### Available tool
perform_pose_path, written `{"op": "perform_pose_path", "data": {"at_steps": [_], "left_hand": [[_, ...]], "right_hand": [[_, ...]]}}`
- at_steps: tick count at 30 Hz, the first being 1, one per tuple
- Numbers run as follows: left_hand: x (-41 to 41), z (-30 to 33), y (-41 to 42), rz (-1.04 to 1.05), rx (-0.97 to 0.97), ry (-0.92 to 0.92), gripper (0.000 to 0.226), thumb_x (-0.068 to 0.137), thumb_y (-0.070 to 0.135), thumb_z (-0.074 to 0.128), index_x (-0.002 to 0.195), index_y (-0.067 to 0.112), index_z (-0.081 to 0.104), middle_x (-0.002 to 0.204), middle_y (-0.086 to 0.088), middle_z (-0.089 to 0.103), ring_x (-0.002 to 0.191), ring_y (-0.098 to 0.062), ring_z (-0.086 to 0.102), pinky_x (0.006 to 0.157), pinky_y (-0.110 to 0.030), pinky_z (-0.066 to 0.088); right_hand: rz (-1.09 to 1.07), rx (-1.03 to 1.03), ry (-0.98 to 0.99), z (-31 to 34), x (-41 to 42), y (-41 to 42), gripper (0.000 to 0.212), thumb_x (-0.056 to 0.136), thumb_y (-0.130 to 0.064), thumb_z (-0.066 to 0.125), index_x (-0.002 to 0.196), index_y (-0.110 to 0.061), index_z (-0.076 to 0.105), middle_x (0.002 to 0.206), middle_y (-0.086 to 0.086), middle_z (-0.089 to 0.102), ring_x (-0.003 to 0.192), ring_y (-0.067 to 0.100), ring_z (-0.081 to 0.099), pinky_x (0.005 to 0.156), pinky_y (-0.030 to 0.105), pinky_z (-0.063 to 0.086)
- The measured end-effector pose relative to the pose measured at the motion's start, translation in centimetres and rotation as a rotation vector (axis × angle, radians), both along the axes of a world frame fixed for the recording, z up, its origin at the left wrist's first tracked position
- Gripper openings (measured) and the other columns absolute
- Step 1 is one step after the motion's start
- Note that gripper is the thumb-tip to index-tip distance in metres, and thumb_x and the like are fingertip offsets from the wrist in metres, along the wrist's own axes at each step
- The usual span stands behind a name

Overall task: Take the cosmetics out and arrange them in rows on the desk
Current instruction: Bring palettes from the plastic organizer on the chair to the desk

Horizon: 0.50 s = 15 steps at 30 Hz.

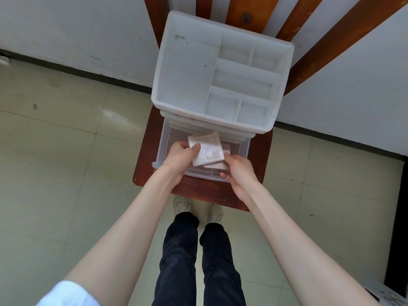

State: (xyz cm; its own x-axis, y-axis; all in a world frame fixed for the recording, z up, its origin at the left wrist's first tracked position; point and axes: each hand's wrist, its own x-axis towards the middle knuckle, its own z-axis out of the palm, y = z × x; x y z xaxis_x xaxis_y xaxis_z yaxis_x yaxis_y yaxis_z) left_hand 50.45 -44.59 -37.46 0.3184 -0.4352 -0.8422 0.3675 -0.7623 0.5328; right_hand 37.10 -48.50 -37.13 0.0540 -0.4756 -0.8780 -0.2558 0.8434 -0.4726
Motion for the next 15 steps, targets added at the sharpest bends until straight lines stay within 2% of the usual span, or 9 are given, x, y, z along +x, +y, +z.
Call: {"op": "perform_pose_path", "data": {"at_steps": [3, 7, 11, 13, 15], "left_hand": [[-0.1, 1.8, 1.3, 0.130, -0.074, 0.167, 0.008, 0.095, 0.009, 0.049, 0.101, 0.005, 0.052, 0.102, -0.012, 0.063, 0.085, -0.016, 0.063, 0.066, -0.022, 0.053], [0.0, 3.4, 4.4, 0.291, -0.137, 0.226, 0.021, 0.096, 0.009, 0.046, 0.116, 0.003, 0.050, 0.109, -0.011, 0.064, 0.098, -0.018, 0.064, 0.077, -0.025, 0.052], [0.1, 3.7, 7.9, 0.579, -0.183, 0.205, 0.026, 0.099, 0.012, 0.038, 0.122, 0.004, 0.047, 0.109, -0.007, 0.064, 0.097, -0.016, 0.063, 0.079, -0.026, 0.049], [0.3, 3.4, 8.8, 0.776, -0.167, 0.203, 0.032, 0.101, 0.013, 0.032, 0.130, 0.004, 0.041, 0.119, -0.010, 0.058, 0.104, -0.020, 0.059, 0.086, -0.030, 0.048], [0.7, 3.1, 9.1, 0.916, -0.132, 0.225, 0.037, 0.102, 0.014, 0.029, 0.138, 0.007, 0.033, 0.132, -0.011, 0.051, 0.119, -0.025, 0.051, 0.097, -0.039, 0.042]], "right_hand": [[-0.062, 0.020, -0.160, 1.8, -0.1, 0.5, 0.019, 0.097, -0.013, 0.047, 0.091, -0.009, 0.065, 0.094, 0.004, 0.067, 0.087, 0.015, 0.061, 0.065, 0.022, 0.048], [-0.228, 0.050, -0.195, 3.4, -1.5, 2.2, 0.015, 0.095, -0.008, 0.049, 0.084, -0.008, 0.060, 0.092, 0.008, 0.062, 0.087, 0.017, 0.059, 0.071, 0.026, 0.051], [-0.580, 0.131, -0.183, 3.5, -3.5, 4.0, 0.010, 0.095, -0.007, 0.046, 0.096, -0.008, 0.056, 0.101, 0.010, 0.058, 0.093, 0.020, 0.058, 0.073, 0.029, 0.049], [-0.755, 0.179, -0.172, 3.4, -4.2, 4.3, 0.024, 0.095, -0.007, 0.043, 0.117, -0.004, 0.051, 0.105, 0.012, 0.056, 0.108, 0.026, 0.054, 0.085, 0.035, 0.048], [-0.871, 0.247, -0.180, 3.2, -4.7, 4.2, 0.037, 0.096, -0.009, 0.040, 0.132, -0.001, 0.041, 0.120, 0.017, 0.053, 0.122, 0.033, 0.048, 0.101, 0.041, 0.040]]}}
